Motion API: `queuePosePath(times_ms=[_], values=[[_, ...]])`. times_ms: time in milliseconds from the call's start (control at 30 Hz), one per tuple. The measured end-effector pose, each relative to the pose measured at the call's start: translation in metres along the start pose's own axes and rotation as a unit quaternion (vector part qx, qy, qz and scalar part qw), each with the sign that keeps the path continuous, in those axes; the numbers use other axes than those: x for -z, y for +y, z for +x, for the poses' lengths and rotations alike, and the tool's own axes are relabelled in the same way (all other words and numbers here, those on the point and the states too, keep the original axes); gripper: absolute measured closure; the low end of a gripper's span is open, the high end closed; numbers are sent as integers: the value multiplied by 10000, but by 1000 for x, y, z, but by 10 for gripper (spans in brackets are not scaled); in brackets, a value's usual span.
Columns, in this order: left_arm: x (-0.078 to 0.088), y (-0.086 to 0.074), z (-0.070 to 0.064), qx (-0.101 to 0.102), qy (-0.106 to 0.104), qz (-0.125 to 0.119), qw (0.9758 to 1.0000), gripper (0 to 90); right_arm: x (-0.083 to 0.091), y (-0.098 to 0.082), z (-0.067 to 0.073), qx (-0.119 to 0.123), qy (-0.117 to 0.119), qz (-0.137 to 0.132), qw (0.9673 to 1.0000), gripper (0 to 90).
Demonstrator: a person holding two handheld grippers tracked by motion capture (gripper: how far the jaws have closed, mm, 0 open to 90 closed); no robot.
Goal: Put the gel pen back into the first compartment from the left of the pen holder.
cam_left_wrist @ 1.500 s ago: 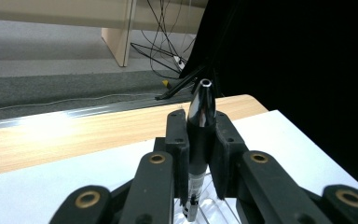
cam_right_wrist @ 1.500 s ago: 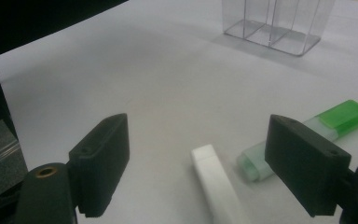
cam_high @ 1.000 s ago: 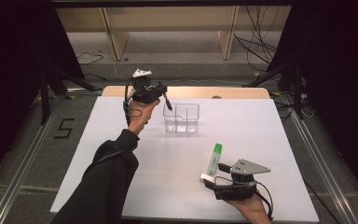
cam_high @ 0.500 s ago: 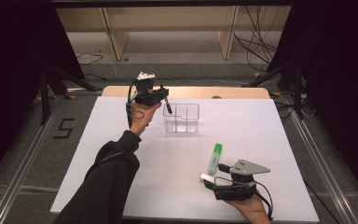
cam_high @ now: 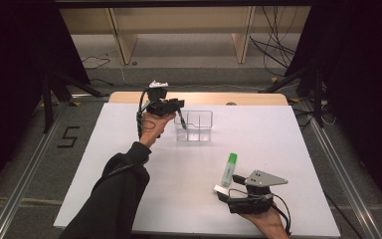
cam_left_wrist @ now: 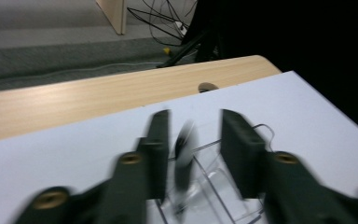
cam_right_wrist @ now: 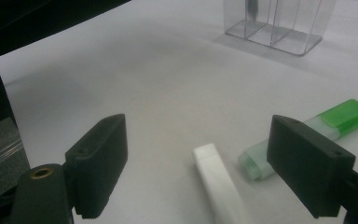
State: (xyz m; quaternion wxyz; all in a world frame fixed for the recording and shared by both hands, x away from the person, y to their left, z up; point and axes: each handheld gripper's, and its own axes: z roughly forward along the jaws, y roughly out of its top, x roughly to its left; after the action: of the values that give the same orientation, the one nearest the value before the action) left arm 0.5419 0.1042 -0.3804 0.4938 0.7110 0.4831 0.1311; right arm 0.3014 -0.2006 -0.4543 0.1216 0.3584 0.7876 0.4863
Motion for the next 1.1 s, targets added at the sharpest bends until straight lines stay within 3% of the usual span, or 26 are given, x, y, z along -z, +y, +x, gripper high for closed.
queuePosePath(times_ms=[133,367,467,700,1100], values=[[9,1,-1,106,26,-43,9999,358,2,1,-3,-9,-28,-5,10000,212],[39,1,-1,225,53,-211,9995,216,7,3,-7,-41,-122,-44,9999,212],[52,-3,-1,230,-1,-162,9996,190,7,2,-8,-58,-149,-17,9999,212],[76,-21,-2,511,-149,-374,9979,176,7,2,-10,-65,-187,32,9998,212],[82,-54,-22,217,-295,-240,9990,177,10,1,-12,-112,-270,7,9996,212]])
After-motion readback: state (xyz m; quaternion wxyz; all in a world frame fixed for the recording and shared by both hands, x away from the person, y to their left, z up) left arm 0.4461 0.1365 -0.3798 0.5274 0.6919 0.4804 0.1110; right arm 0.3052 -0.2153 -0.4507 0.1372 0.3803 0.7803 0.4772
